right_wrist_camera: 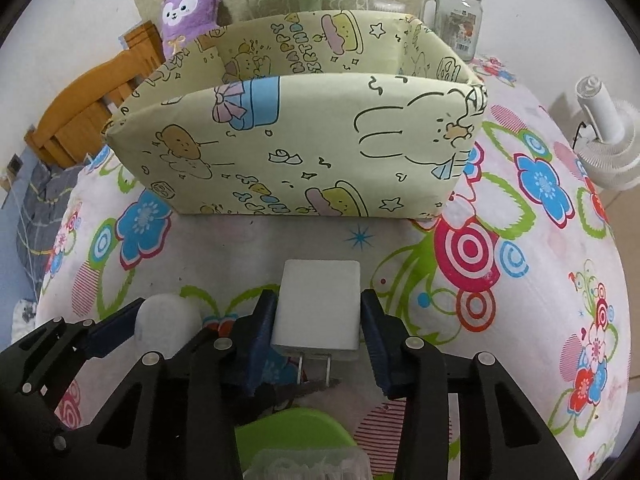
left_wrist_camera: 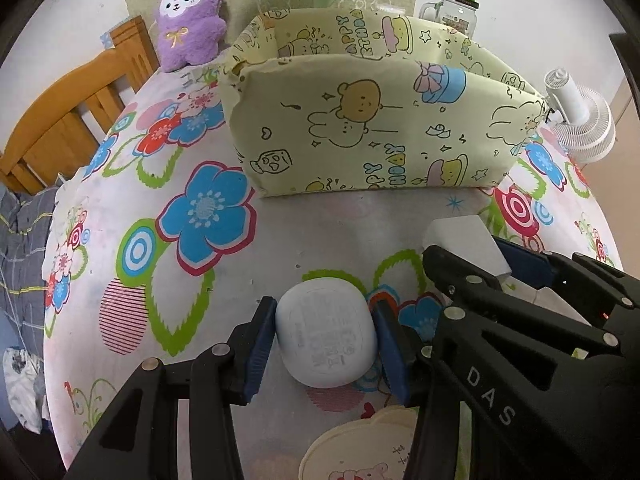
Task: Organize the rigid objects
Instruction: 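Close the left tool on the white round case while the right tool grasps the small charger, then lift the round case and charger and carry both toward the fabric box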
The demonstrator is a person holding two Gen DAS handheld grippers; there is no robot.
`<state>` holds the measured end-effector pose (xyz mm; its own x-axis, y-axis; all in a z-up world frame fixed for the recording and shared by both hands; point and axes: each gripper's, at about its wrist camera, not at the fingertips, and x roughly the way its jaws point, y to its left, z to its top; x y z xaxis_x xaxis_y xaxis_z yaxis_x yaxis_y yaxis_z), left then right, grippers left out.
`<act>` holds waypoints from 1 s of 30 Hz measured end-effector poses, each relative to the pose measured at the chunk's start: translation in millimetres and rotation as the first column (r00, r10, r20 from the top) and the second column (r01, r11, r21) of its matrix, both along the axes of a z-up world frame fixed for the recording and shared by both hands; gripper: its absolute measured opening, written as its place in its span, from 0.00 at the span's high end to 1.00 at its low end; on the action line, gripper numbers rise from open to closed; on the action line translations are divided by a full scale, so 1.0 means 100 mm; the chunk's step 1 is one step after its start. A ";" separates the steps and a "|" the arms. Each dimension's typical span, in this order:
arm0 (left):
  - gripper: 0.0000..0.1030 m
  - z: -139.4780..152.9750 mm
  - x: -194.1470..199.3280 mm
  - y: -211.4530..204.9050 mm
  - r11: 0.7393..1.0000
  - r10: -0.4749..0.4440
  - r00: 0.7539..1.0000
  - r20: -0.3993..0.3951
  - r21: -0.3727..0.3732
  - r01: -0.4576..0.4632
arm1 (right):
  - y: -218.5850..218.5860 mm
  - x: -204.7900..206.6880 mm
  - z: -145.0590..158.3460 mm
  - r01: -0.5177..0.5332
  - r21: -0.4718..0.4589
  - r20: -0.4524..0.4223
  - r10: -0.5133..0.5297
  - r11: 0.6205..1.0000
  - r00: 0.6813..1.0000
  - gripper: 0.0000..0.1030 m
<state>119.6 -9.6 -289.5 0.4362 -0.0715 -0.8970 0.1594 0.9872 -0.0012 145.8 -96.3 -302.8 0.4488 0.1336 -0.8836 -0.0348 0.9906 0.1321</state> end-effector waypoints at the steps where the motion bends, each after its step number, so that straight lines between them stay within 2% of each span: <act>1: 0.51 0.01 -0.01 0.00 1.000 0.002 1.000 0.004 -0.002 -0.002 | 0.00 -0.01 0.01 0.001 0.000 0.004 -0.001 1.000 1.000 0.57; 30: 0.51 0.67 -0.36 -0.16 0.999 -0.032 0.992 0.123 -0.001 0.033 | -0.18 -0.43 0.75 0.051 0.002 0.125 -0.050 0.999 0.991 0.57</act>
<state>83.6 -25.2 -222.0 0.5404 -0.0904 -0.8365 0.1905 0.9815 0.0169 103.1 -114.4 -227.7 0.5620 0.1070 -0.8202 -0.0009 0.9917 0.1288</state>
